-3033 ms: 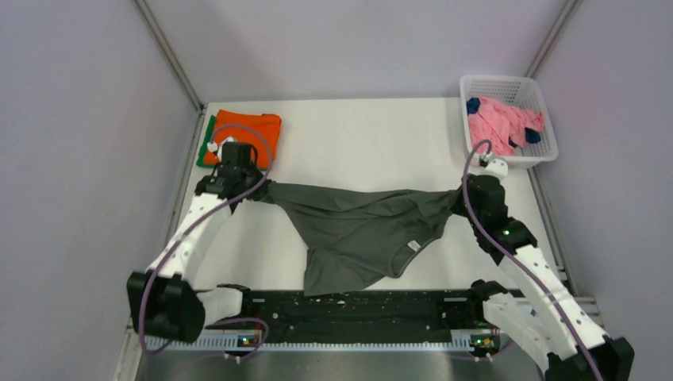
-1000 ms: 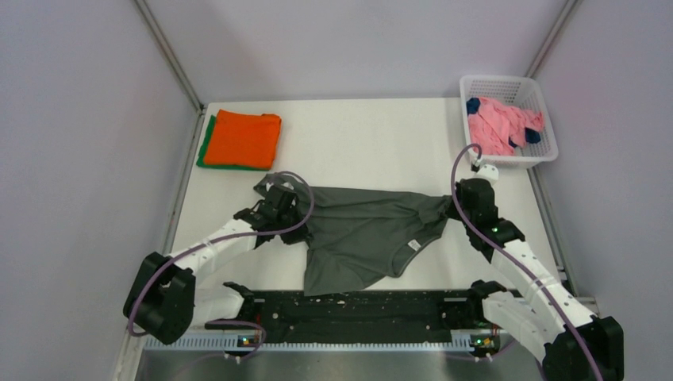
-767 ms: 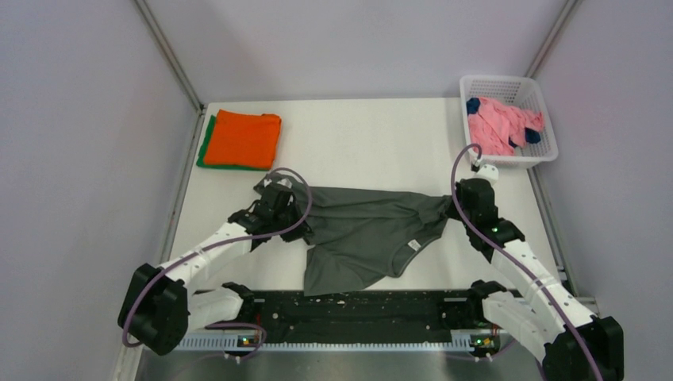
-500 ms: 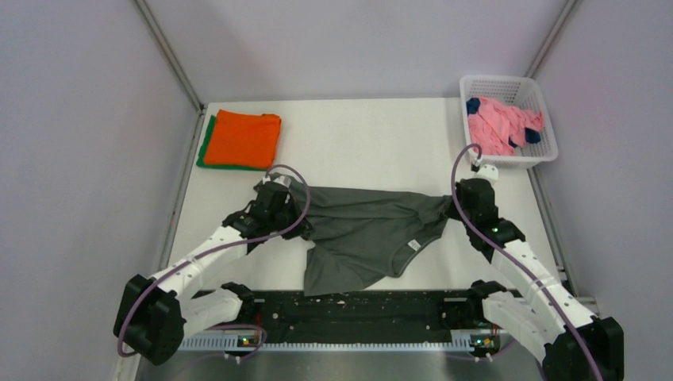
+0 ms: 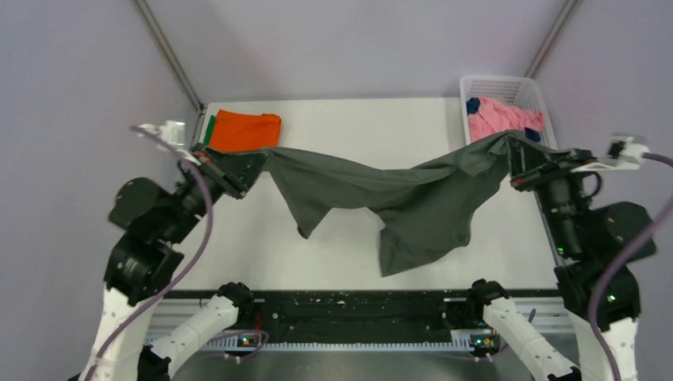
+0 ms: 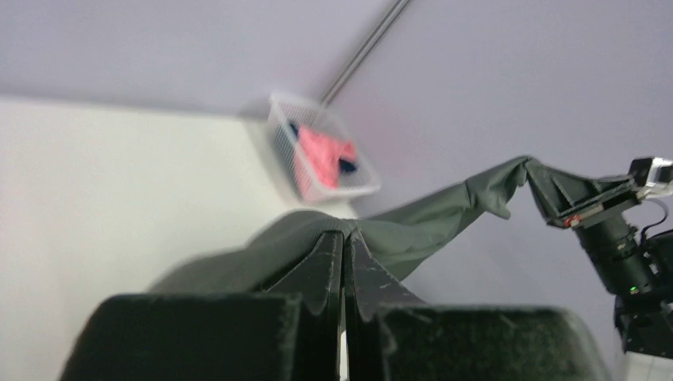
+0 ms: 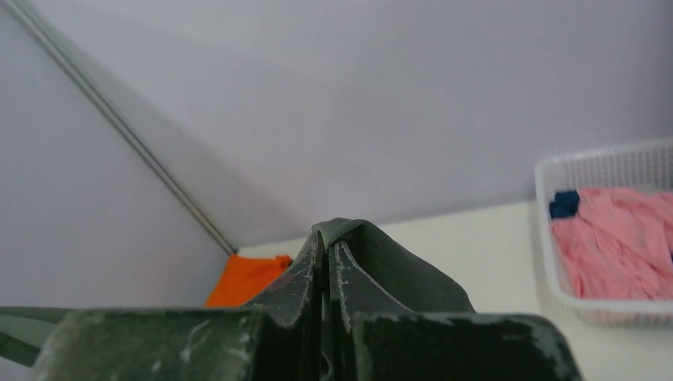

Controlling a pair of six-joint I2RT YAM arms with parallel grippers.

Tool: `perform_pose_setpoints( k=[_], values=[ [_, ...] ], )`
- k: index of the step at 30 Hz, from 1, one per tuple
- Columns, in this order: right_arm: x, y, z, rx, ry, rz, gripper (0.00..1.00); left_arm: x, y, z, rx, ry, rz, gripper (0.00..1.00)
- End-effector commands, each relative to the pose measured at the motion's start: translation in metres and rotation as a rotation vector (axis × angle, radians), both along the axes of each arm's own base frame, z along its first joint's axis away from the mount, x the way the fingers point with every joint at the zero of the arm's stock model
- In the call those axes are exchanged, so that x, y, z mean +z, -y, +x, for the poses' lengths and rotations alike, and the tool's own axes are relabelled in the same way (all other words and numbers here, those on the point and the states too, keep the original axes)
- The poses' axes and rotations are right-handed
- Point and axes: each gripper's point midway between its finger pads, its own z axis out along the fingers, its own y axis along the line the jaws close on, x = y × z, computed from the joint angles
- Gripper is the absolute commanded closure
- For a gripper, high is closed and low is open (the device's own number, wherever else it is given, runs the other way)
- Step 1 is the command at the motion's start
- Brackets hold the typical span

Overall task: Fold and stack the t-shirts
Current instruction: Flatten out the tshirt

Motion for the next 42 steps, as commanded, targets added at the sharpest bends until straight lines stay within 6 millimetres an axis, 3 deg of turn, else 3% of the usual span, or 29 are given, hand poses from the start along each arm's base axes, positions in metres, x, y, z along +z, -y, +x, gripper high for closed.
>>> perform_pose_setpoints(
  k=[1, 4, 7, 10, 12, 16, 21, 25, 28, 29, 31, 32, 34, 35, 36, 37, 38, 40, 42],
  values=[
    [0.072, 0.004, -0.053, 0.057, 0.180, -0.011, 1.00, 0.070, -0.024, -0.045, -0.008, 0.179, -0.027, 1.00],
    [0.118, 0.011, -0.094, 0.079, 0.309, -0.014, 1.00, 0.101, -0.037, -0.069, -0.008, 0.247, -0.046, 1.00],
    [0.149, 0.018, -0.128, 0.085, 0.407, -0.015, 1.00, 0.122, -0.050, -0.084, 0.018, 0.288, -0.060, 1.00],
    [0.166, 0.022, -0.153, 0.095, 0.477, -0.021, 1.00, 0.138, -0.060, -0.096, 0.035, 0.328, -0.081, 1.00],
    [0.169, 0.025, -0.158, 0.086, 0.492, -0.020, 1.00, 0.141, -0.065, -0.093, 0.068, 0.331, -0.089, 1.00],
    [0.163, 0.021, -0.142, 0.080, 0.460, -0.028, 1.00, 0.129, -0.062, -0.065, 0.127, 0.277, -0.064, 1.00],
    [0.132, 0.024, -0.074, -0.023, 0.323, 0.013, 1.00, 0.082, -0.052, 0.011, 0.281, 0.118, 0.024, 1.00],
    [0.057, 0.031, 0.018, -0.192, 0.076, -0.030, 1.00, 0.006, -0.040, 0.088, 0.415, -0.066, 0.157, 1.00],
    [-0.029, 0.036, 0.091, -0.334, -0.142, -0.113, 1.00, -0.078, -0.037, 0.151, 0.471, -0.252, 0.244, 1.00],
    [-0.060, 0.036, 0.113, -0.369, -0.215, -0.145, 1.00, -0.115, -0.037, 0.173, 0.452, -0.341, 0.269, 1.00],
    [-0.118, 0.032, 0.156, -0.407, -0.325, -0.200, 1.00, -0.179, -0.052, 0.216, 0.464, -0.518, 0.275, 1.00],
    [-0.147, 0.030, 0.178, -0.404, -0.369, -0.218, 0.99, -0.207, -0.063, 0.239, 0.481, -0.588, 0.285, 0.91],
    [-0.195, 0.027, 0.223, -0.367, -0.444, -0.217, 0.96, -0.251, -0.070, 0.277, 0.495, -0.680, 0.337, 0.47],
    [-0.216, 0.024, 0.243, -0.334, -0.492, -0.210, 0.89, -0.264, -0.069, 0.292, 0.473, -0.712, 0.361, 0.17],
    [-0.237, 0.020, 0.260, -0.313, -0.551, -0.212, 0.76, -0.278, -0.065, 0.304, 0.448, -0.758, 0.387, 0.03],
    [-0.254, 0.018, 0.273, -0.303, -0.597, -0.226, 0.56, -0.288, -0.064, 0.313, 0.438, -0.804, 0.405, 0.02],
    [-0.267, 0.016, 0.282, -0.296, -0.638, -0.241, 0.43, -0.292, -0.061, 0.321, 0.427, -0.832, 0.413, 0.01],
    [-0.286, 0.015, 0.289, -0.302, -0.701, -0.245, 0.33, -0.300, -0.051, 0.324, 0.370, -0.868, 0.409, 0.01],
    [-0.288, 0.016, 0.288, -0.306, -0.693, -0.241, 0.23, -0.306, -0.047, 0.320, 0.350, -0.866, 0.396, 0.01]
  ],
)
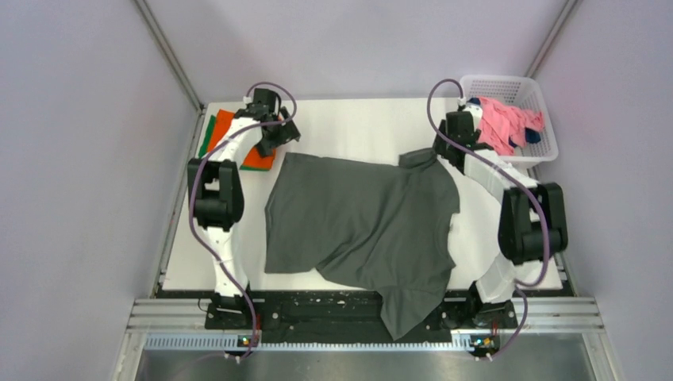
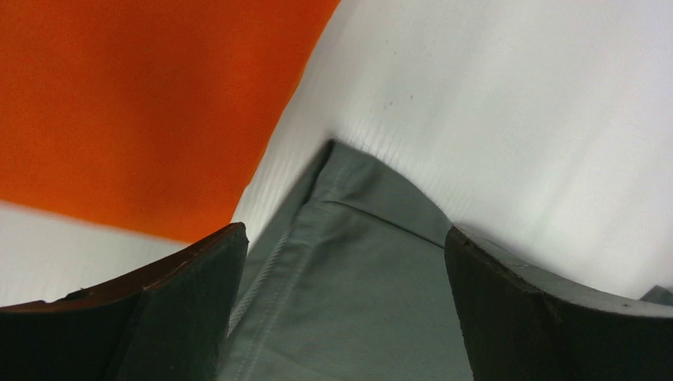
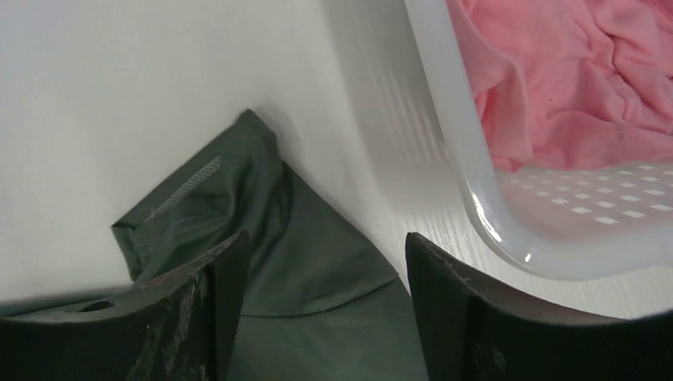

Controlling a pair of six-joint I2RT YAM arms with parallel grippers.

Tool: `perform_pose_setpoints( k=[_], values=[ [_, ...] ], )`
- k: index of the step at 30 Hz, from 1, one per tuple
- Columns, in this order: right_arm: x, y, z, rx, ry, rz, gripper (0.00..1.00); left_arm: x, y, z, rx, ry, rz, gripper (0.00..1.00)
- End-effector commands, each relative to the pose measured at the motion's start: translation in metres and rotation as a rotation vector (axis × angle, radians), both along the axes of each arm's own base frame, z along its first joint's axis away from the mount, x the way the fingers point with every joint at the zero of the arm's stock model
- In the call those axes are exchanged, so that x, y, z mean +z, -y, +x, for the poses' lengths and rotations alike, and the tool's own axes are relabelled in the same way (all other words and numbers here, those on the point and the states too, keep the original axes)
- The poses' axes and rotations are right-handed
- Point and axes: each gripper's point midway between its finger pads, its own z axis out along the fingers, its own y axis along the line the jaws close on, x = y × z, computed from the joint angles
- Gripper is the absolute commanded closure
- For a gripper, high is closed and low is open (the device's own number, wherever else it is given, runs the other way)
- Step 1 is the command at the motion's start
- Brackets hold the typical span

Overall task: Fold and stack the t-shirts
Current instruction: Flatten out the tshirt

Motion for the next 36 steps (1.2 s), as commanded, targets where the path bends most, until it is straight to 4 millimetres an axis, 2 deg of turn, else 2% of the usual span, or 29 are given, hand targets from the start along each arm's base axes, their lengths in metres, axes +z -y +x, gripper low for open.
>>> perform_pose_setpoints(
  k=[1, 2, 3, 4, 9, 13, 15, 17, 19, 22, 27, 31, 36],
  values=[
    [0.066, -0.008, 0.028, -0.003, 0.201, 0.054, 0.14, 0.056, 0.024, -0.005, -0.082, 0.096, -0.081, 0.01],
    [0.064, -0.008, 0.024, 0.002, 0.202, 0.055, 0.12, 0.061, 0.025, -0.009, -0.088, 0.121, -0.094, 0.01],
    [0.061, -0.008, 0.019, 0.007, 0.192, 0.058, 0.03, 0.059, 0.026, -0.017, -0.094, 0.121, -0.104, 0.01],
    [0.059, -0.009, 0.014, 0.019, 0.183, 0.060, 0.02, 0.057, 0.027, -0.024, -0.099, 0.118, -0.114, 0.01],
    [0.043, -0.031, -0.024, 0.135, 0.117, 0.160, 0.01, 0.044, 0.036, -0.083, -0.137, 0.068, -0.134, 0.01],
    [0.029, -0.059, -0.068, 0.247, 0.079, 0.300, 0.01, 0.036, 0.058, -0.136, -0.204, 0.062, -0.107, 0.01],
    [0.018, -0.066, -0.087, 0.264, 0.051, 0.343, 0.01, 0.028, 0.069, -0.159, -0.231, 0.057, -0.102, 0.01],
    [0.007, -0.070, -0.101, 0.273, 0.026, 0.366, 0.01, 0.020, 0.076, -0.176, -0.246, 0.045, -0.105, 0.01],
    [-0.005, -0.070, -0.111, 0.267, -0.007, 0.376, 0.01, 0.009, 0.074, -0.187, -0.238, 0.024, -0.105, 0.01],
    [-0.022, -0.069, -0.118, 0.241, -0.050, 0.391, 0.01, -0.014, 0.062, -0.198, -0.205, -0.036, -0.059, 0.01],
    [-0.047, -0.060, -0.112, 0.175, -0.108, 0.360, 0.01, -0.050, 0.058, -0.202, -0.199, -0.121, -0.024, 0.01],
    [-0.065, -0.043, -0.099, 0.094, -0.148, 0.275, 0.01, -0.071, 0.047, -0.192, -0.163, -0.186, 0.043, 0.01],
    [-0.075, -0.028, -0.067, 0.042, -0.172, 0.219, 0.01, -0.081, 0.027, -0.168, -0.117, -0.216, 0.089, 0.01]
  ],
)
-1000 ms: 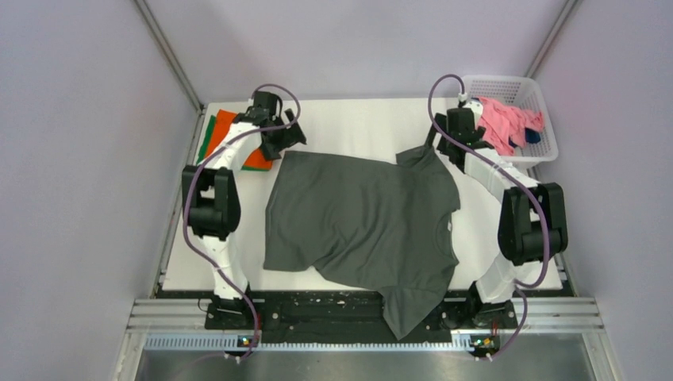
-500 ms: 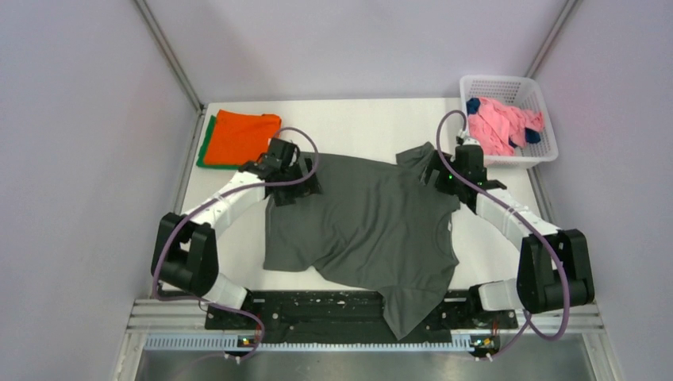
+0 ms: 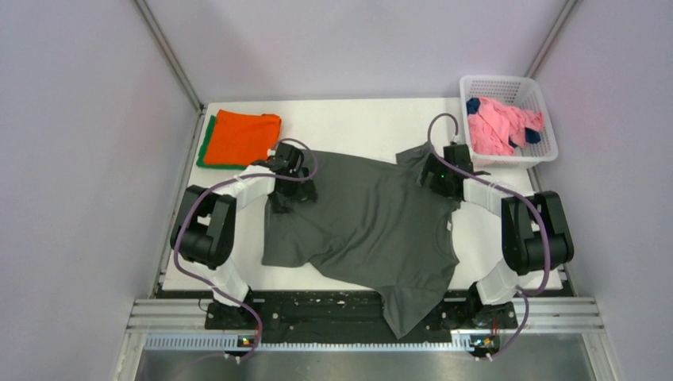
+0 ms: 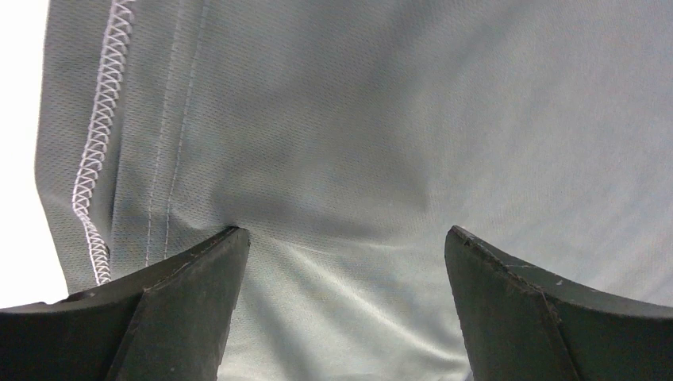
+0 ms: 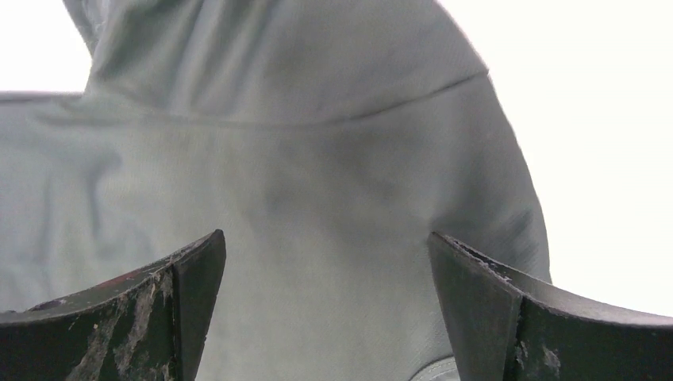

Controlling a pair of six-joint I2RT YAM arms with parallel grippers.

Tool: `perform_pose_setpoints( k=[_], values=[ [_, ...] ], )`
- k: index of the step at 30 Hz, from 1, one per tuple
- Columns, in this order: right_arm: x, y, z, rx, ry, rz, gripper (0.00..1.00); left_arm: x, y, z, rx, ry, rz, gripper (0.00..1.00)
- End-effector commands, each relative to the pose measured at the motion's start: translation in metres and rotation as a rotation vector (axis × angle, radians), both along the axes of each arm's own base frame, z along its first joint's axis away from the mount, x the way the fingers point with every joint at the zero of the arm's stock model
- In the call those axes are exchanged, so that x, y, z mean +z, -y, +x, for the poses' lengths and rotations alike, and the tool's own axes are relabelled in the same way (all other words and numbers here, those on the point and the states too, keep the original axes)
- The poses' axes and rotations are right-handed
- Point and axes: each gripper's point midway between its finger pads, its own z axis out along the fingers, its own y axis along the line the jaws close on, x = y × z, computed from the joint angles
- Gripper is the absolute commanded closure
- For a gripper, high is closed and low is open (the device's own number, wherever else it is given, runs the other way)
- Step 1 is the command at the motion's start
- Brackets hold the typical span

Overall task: Fold and stack the t-shirts
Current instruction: Flatten out the tshirt

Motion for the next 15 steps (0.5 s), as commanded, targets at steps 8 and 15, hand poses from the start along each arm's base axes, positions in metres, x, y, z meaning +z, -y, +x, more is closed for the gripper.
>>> perform_pose_setpoints(
  k=[8, 15],
  values=[
    [-0.011, 0.024, 0.101, -0.076, -0.029, -0.076, 0.01, -0.007, -0.027, 0.075, 0.052, 0.023, 0.029, 0.01],
    [-0.004, 0.020, 0.154, -0.029, -0.005, -0.090, 0.01, 0.032, -0.007, 0.109, 0.007, 0.102, -0.050, 0.01]
  ],
)
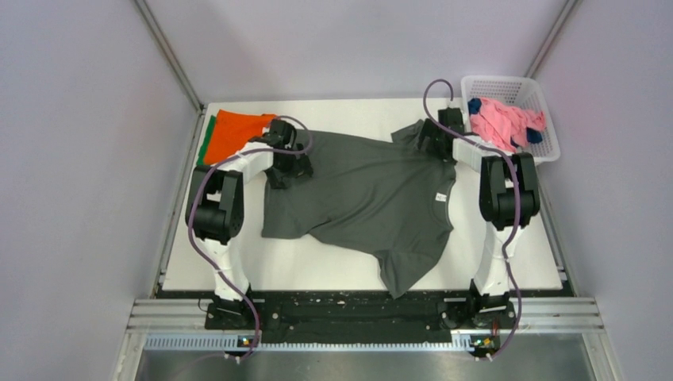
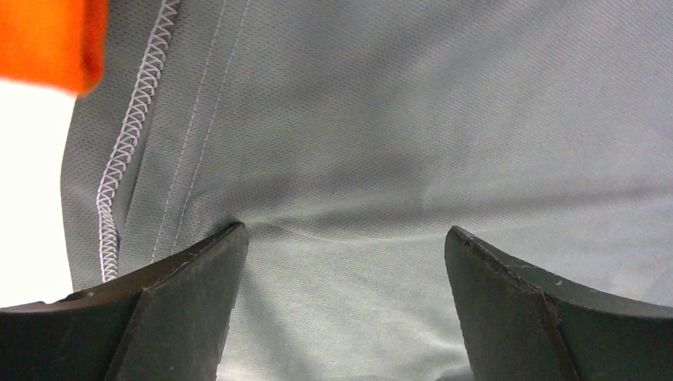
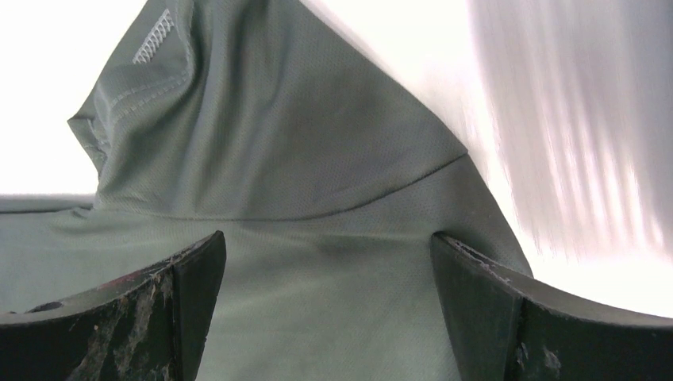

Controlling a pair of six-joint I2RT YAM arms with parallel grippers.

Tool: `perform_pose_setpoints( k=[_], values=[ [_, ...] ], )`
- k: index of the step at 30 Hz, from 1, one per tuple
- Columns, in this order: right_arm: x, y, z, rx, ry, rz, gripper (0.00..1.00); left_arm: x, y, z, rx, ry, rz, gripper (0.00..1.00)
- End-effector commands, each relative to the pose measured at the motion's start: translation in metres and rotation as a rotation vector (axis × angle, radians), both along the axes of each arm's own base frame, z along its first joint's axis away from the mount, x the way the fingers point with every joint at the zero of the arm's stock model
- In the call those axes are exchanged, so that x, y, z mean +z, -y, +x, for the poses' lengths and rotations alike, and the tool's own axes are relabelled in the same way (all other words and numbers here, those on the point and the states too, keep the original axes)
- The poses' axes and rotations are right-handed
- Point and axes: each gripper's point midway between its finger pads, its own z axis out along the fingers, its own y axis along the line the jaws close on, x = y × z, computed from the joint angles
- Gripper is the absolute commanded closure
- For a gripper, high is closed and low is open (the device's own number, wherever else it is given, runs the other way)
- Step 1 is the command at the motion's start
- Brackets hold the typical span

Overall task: Fold and stack the t-shirts
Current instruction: Flatten out the tshirt

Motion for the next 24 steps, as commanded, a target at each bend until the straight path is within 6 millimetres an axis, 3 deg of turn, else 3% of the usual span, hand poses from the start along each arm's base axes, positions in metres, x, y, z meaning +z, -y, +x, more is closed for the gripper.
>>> perform_pose_setpoints(
  k=[1, 4, 7, 11, 13, 14, 16, 19, 24],
  values=[
    [0.005, 0.006, 0.016, 0.031, -0.036, -0.029, 0.01, 0.033, 0.009, 0.014, -0.040, 0.068, -0.035, 0.01],
    [0.043, 0.003, 0.015, 0.053, 0.032, -0.034, 0.01, 0.060, 0.005, -0.004, -0.027, 0.124, -0.037, 0.01],
    [0.072, 0.001, -0.005, 0.062, 0.078, -0.046, 0.01, 0.073, -0.013, -0.042, 0.041, 0.156, 0.012, 0.01],
    [0.088, -0.003, -0.057, 0.066, 0.087, -0.051, 0.01, 0.056, -0.043, -0.118, 0.168, 0.109, 0.048, 0.01],
    [0.086, -0.004, -0.087, 0.056, 0.080, -0.053, 0.01, 0.047, -0.059, -0.156, 0.231, 0.092, 0.065, 0.01],
    [0.077, -0.006, -0.107, 0.058, 0.056, -0.055, 0.01, 0.039, -0.065, -0.173, 0.260, 0.070, 0.077, 0.02],
    [0.075, -0.010, -0.134, 0.061, 0.052, -0.051, 0.01, 0.028, -0.073, -0.200, 0.311, 0.054, 0.069, 0.05],
    [0.069, -0.020, -0.166, 0.086, 0.039, -0.044, 0.01, 0.011, -0.072, -0.217, 0.333, 0.084, 0.014, 0.09],
    [0.066, -0.039, -0.205, 0.150, 0.031, -0.009, 0.02, 0.005, -0.065, -0.203, 0.387, 0.206, -0.084, 0.20]
  ],
)
